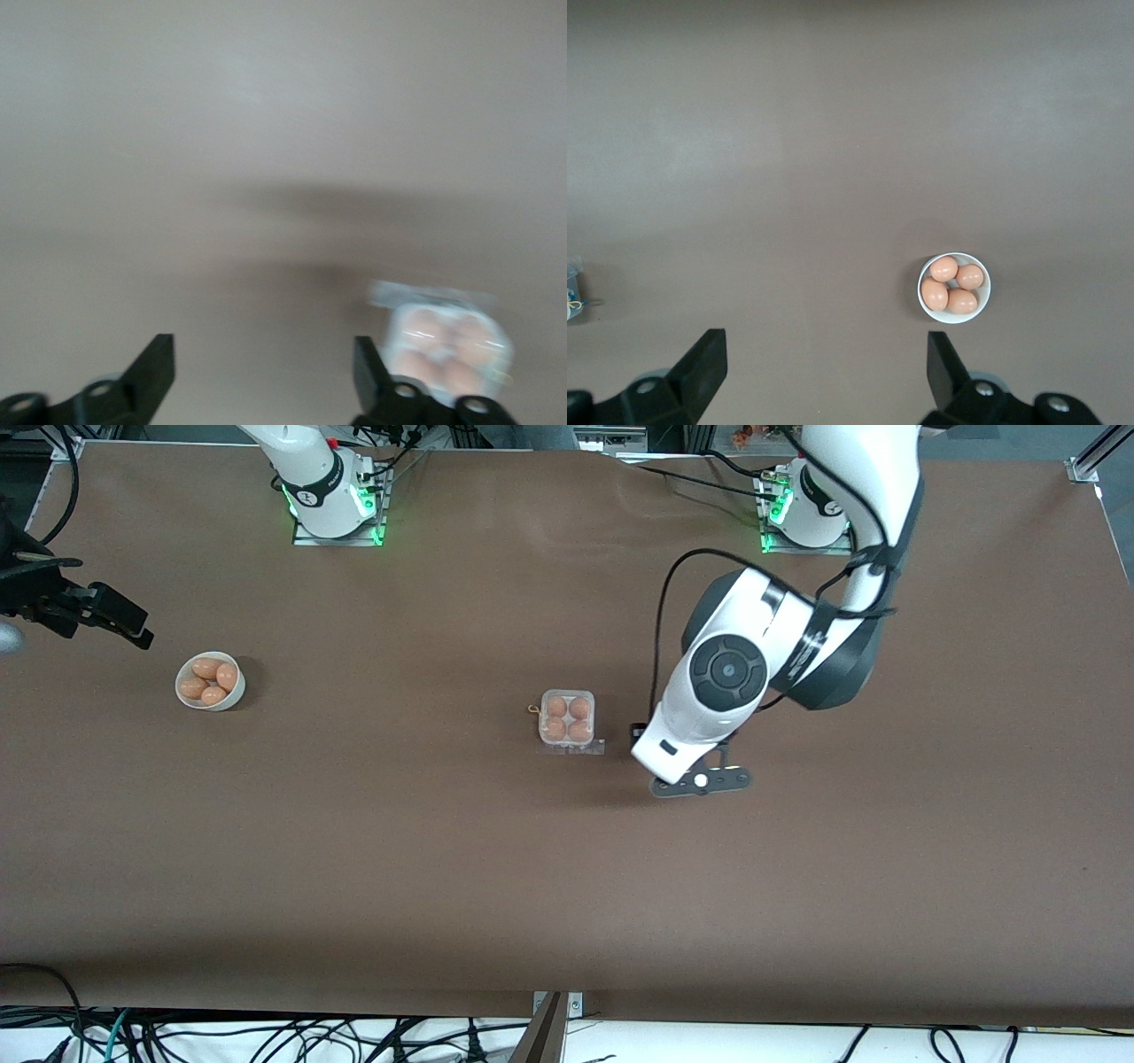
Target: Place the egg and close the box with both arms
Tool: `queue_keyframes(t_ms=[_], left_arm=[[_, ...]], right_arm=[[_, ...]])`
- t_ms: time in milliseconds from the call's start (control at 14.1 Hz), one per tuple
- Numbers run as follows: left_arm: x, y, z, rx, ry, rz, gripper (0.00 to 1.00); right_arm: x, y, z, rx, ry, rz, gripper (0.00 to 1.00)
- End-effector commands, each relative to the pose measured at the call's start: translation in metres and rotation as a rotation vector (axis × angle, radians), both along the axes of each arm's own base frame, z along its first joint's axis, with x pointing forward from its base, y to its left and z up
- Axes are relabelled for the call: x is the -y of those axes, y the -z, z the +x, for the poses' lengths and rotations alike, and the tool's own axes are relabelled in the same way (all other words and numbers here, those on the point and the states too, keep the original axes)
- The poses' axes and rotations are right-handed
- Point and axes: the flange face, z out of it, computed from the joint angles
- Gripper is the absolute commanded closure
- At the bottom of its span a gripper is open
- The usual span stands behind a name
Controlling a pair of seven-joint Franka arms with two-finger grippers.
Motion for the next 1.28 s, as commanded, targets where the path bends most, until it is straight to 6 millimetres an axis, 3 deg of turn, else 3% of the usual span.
queue_keyframes(t_ms=[0, 285, 640, 996, 1209], left_arm=[[-0.064, -0.028, 0.018, 0.035, -0.052, 0.093, 0.0], [-0.17, -0.07, 0.05, 0.035, -0.023, 0.08, 0.0], [-0.263, -0.132, 0.05, 0.038, -0.02, 0.057, 0.0], [-0.322, -0.17, 0.022, 0.079, 0.092, 0.03, 0.0], [-0.328, -0.177, -0.008, 0.073, 0.083, -0.004, 0.0]], right_arm=[[-0.002, 0.003, 0.002, -0.013, 0.002, 0.015, 0.0], [-0.001, 0.003, 0.003, -0.011, 0.001, 0.009, 0.0], [-0.001, 0.003, 0.003, -0.011, 0.001, 0.004, 0.0], [0.0, 0.002, 0.002, -0.011, 0.001, 0.003, 0.0], [0.0, 0.002, 0.002, -0.011, 0.001, 0.003, 0.0]])
